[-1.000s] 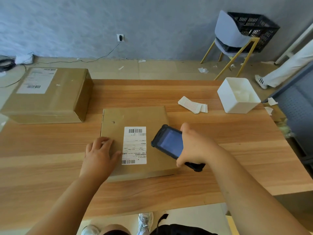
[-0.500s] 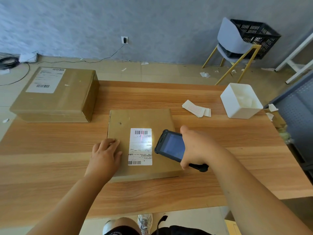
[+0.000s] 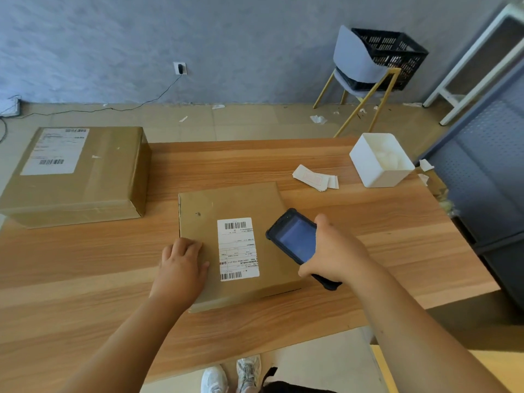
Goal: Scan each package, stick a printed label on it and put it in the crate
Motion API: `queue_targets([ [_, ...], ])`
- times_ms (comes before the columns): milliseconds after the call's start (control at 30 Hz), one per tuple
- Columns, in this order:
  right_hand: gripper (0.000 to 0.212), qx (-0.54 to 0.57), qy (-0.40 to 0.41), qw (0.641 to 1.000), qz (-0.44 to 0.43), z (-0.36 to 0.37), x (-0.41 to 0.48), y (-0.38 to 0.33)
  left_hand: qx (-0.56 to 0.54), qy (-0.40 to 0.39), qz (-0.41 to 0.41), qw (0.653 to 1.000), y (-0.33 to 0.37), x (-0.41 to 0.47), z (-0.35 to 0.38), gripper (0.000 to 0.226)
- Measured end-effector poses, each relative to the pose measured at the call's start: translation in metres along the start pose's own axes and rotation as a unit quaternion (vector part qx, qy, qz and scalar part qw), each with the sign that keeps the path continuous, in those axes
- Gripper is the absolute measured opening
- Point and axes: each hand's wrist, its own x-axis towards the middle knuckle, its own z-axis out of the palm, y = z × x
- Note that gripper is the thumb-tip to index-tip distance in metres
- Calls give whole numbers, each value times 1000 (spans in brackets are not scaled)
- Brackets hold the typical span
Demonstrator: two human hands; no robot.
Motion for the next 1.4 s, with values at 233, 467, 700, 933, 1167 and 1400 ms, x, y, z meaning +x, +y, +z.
queue_targets([
  [233, 68, 159, 60, 976, 139, 25, 6, 45, 20, -20, 31, 999, 21, 18, -3, 40],
  [467, 74, 187, 27, 954, 232, 48, 39, 114, 10, -63, 126, 990, 83, 41, 13, 48],
  [700, 77, 145, -3, 962, 232, 64, 87, 166, 1, -67, 99, 993, 134, 69, 37, 62],
  [933, 93, 79, -30, 978, 192, 73, 130, 181, 55, -21, 12, 998, 152, 79, 43, 44],
  [1167, 108, 46, -27, 987, 151, 50, 173, 177, 17, 3, -24, 1000, 164, 95, 41, 38],
  [1400, 63, 217, 35, 974, 59, 15, 241, 151, 14, -7, -57, 998, 163, 110, 35, 49],
])
